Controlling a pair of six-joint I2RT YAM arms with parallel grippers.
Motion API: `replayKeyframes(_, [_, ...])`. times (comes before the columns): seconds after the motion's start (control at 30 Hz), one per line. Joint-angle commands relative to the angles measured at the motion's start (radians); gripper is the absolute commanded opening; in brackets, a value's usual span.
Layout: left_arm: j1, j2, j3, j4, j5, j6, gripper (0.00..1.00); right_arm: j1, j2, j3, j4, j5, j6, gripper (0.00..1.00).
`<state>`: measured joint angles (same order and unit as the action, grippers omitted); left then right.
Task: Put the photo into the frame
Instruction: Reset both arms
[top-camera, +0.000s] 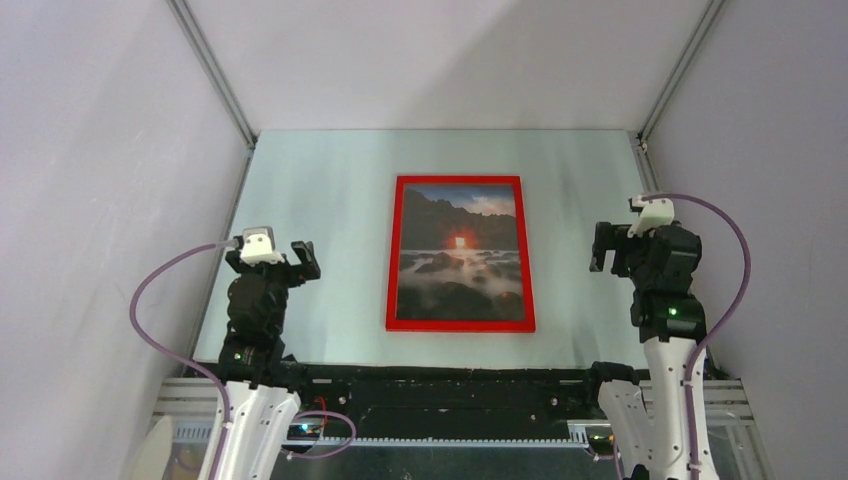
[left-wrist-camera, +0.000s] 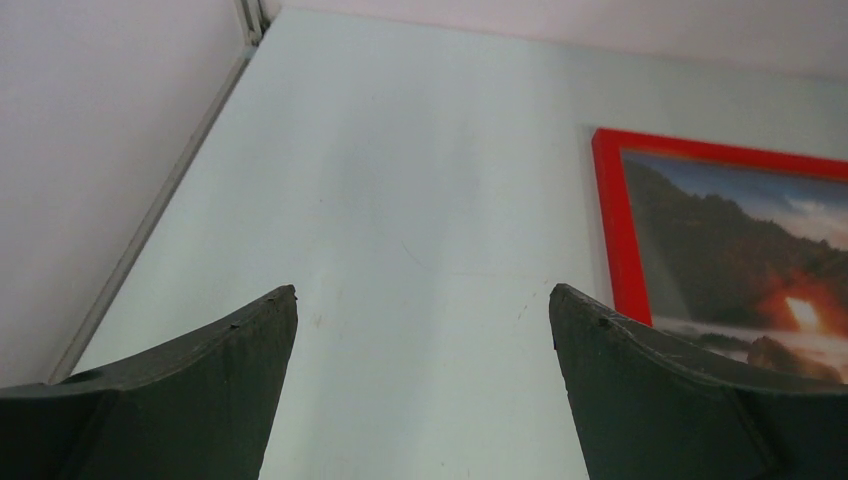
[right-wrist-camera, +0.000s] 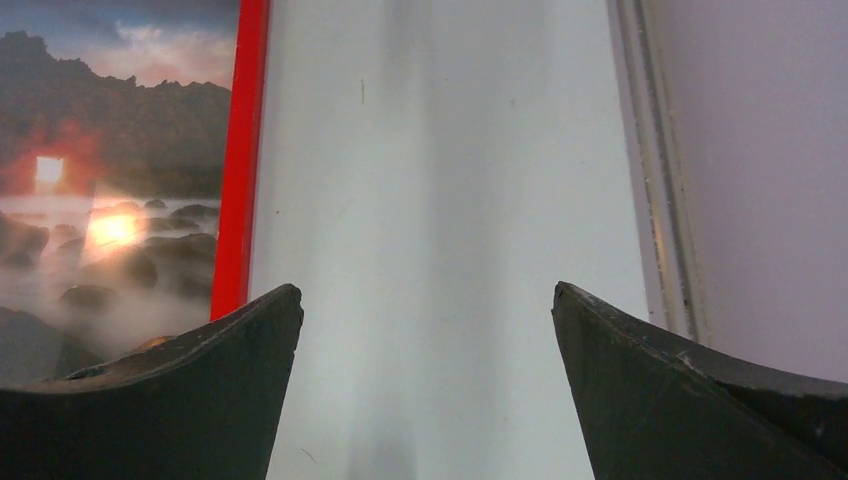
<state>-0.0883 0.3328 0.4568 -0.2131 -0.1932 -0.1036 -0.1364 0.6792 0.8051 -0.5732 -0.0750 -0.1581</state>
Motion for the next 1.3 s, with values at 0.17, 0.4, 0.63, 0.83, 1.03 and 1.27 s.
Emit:
replayKeyframes(0.17, [0.019, 0.017, -0.02, 0.038, 0.034, 0.068, 1.0, 0.008, -0.04, -0.026, 0.054, 0.098, -0.052, 1.0])
replayKeyframes(0.4, [0.033, 0.005, -0.031, 0.038, 0.057, 0.082, 1.0, 0.038, -0.031, -0.027, 0.057, 0.146, -0.061, 0.99])
replayKeyframes(0.63, [0.035, 0.002, -0.038, 0.038, 0.075, 0.087, 1.0, 0.041, -0.033, -0.029, 0.046, 0.129, -0.069, 0.99])
replayKeyframes(0.83, [0.038, -0.005, -0.042, 0.037, 0.084, 0.094, 1.0, 0.042, -0.027, -0.033, 0.049, 0.13, -0.069, 0.99])
replayKeyframes(1.03, [0.042, -0.011, -0.044, 0.034, 0.096, 0.094, 0.99, 0.042, -0.029, -0.032, 0.04, 0.114, -0.074, 1.0])
replayKeyframes(1.27, [0.042, -0.008, -0.046, 0.033, 0.101, 0.099, 1.0, 0.041, -0.026, -0.032, 0.043, 0.122, -0.075, 1.0])
